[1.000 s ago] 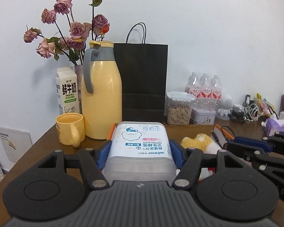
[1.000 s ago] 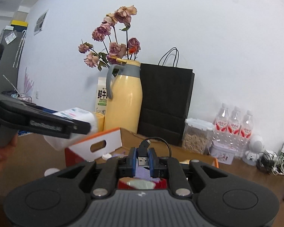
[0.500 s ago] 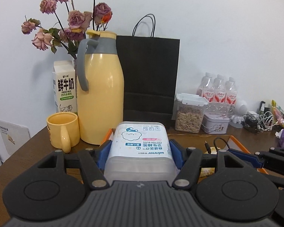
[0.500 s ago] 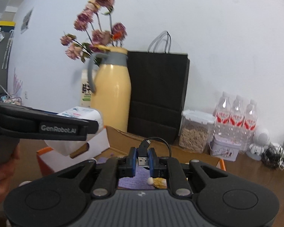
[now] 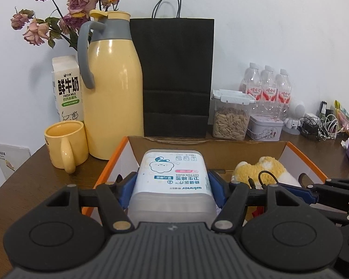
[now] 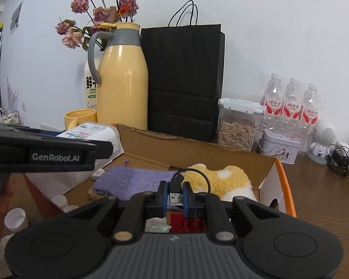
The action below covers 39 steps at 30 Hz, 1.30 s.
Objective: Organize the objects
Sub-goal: 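Carry the wipe pack and USB cable into the box and open both grippers, then move back to the table and grasp the navy case with the right gripper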
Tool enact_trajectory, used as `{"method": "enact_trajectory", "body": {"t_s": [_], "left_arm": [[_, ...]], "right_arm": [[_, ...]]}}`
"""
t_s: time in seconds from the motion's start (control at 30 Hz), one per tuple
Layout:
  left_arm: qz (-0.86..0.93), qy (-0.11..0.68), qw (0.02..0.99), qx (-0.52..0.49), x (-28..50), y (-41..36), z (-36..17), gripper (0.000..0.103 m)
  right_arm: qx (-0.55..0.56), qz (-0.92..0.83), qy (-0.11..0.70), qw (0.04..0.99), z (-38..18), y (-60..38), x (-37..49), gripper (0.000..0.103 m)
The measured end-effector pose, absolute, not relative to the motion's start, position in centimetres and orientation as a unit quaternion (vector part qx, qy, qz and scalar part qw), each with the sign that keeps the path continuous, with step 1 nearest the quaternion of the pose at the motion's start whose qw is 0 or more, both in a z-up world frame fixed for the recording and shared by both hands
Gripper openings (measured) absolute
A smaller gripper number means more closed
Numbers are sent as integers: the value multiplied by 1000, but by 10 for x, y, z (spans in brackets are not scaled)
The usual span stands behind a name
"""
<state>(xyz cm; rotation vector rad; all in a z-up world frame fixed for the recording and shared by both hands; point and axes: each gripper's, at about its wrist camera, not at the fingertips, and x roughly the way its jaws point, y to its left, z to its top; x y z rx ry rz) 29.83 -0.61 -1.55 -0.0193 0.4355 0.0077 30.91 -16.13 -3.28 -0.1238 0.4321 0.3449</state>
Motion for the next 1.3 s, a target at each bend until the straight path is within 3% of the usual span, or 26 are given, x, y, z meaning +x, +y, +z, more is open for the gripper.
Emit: {"method": "enact_trajectory", "body": {"t_s": [0.07, 0.17, 0.23, 0.27, 0.33, 0.43, 1.3], "left_arm": [[4, 217, 976, -6, 298, -7, -16, 68], [10, 206, 979, -5, 293, -6, -15, 89], [13, 198, 980, -9, 290, -5, -13, 103], [16, 192, 981, -11, 289, -5, -12, 103], [19, 192, 981, -14, 288, -3, -11, 103], [24, 196, 980, -17, 289, -2, -11, 103], [42, 170, 985, -16, 224, 23, 23, 103]], "right_arm": [[-59, 169, 222, 959, -34, -161, 309, 13], [-53, 160, 229, 959, -36, -163, 309, 16], [-45, 156, 232, 959, -36, -167, 308, 42], [-40, 154, 230, 960, -35, -168, 306, 52], [-37, 150, 224, 962, -34, -170, 304, 81], [-35, 143, 216, 965, -32, -170, 301, 103], [-44, 154, 208, 965, -5, -166, 248, 103]]}}
